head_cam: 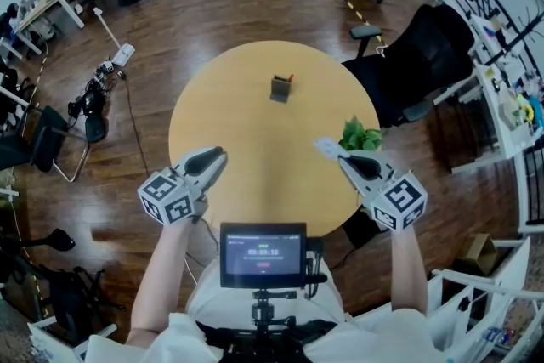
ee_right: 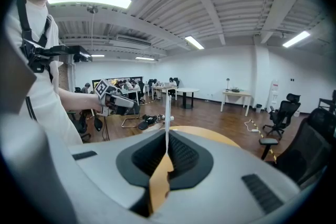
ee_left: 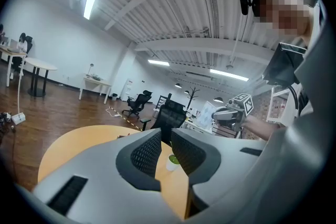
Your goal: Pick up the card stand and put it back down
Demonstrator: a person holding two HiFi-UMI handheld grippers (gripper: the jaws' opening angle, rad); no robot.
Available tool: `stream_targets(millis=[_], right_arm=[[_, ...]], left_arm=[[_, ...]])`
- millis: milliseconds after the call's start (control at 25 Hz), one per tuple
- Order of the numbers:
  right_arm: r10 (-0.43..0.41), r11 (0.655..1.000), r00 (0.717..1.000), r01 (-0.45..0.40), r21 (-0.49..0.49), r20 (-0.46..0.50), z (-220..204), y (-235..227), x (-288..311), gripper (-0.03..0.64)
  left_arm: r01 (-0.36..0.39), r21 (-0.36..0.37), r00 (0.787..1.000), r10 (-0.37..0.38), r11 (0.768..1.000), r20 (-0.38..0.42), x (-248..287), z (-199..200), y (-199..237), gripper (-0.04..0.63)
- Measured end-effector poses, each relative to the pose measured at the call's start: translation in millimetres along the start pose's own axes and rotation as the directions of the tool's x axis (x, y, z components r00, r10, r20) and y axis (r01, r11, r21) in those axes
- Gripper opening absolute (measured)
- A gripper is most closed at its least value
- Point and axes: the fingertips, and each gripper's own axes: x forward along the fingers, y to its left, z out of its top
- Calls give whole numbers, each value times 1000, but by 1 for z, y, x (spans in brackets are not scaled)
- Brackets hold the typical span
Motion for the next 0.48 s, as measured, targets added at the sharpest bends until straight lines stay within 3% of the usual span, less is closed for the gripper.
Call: stream_targets(millis=[480], right_arm=[[17,999,1000,-16,52,-23,-39,1,14,29]], left_arm=[[1,-38,999,-2,999,-40,3,-36,-21,60]])
